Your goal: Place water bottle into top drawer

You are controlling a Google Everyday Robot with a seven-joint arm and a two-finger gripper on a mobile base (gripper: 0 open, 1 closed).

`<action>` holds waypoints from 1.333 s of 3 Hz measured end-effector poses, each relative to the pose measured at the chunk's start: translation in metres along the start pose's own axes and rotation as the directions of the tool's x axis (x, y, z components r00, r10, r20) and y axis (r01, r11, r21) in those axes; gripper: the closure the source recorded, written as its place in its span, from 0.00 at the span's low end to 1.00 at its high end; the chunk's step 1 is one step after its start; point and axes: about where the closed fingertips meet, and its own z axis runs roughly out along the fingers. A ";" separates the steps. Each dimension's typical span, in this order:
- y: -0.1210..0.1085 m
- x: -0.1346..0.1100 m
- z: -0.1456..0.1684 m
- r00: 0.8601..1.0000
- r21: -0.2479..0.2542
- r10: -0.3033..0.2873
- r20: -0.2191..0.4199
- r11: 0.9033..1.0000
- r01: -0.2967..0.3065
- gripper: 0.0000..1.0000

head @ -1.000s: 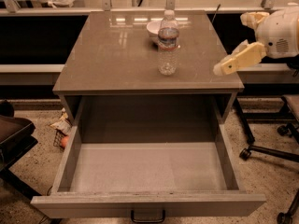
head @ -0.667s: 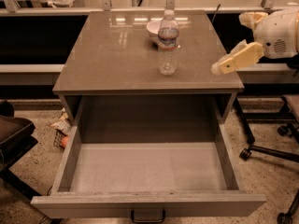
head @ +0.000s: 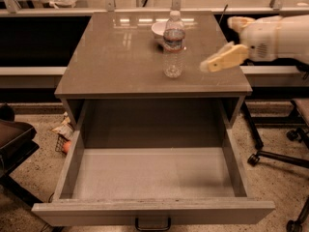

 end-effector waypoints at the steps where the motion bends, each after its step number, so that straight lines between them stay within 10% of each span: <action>1: -0.018 -0.001 0.045 0.994 -0.031 0.037 0.105 0.999 -0.034 0.00; 3: -0.030 -0.008 0.092 0.969 -0.092 0.089 0.229 0.993 -0.069 0.00; 4: -0.028 -0.010 0.111 0.960 -0.129 0.111 0.259 0.988 -0.080 0.18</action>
Offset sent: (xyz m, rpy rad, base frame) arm 0.0933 0.0582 -0.0175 0.2774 -0.0424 0.0927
